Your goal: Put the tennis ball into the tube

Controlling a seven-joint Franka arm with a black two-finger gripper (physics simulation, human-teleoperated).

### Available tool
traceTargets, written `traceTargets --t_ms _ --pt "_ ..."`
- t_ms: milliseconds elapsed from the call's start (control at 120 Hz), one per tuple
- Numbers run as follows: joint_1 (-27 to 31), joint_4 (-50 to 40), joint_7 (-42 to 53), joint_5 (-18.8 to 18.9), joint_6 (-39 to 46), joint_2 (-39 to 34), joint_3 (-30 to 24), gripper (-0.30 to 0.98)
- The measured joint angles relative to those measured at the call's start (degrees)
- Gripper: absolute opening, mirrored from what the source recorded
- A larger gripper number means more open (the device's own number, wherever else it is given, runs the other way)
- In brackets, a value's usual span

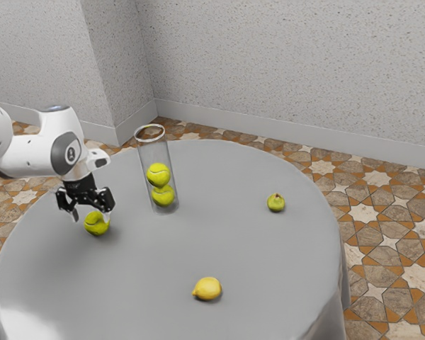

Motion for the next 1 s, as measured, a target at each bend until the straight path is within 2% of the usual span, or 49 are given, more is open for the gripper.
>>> traceTargets --t_ms 1000 --pt "0.91 4.01 7.95 -5.90 0.83 6.82 -0.10 0.69"
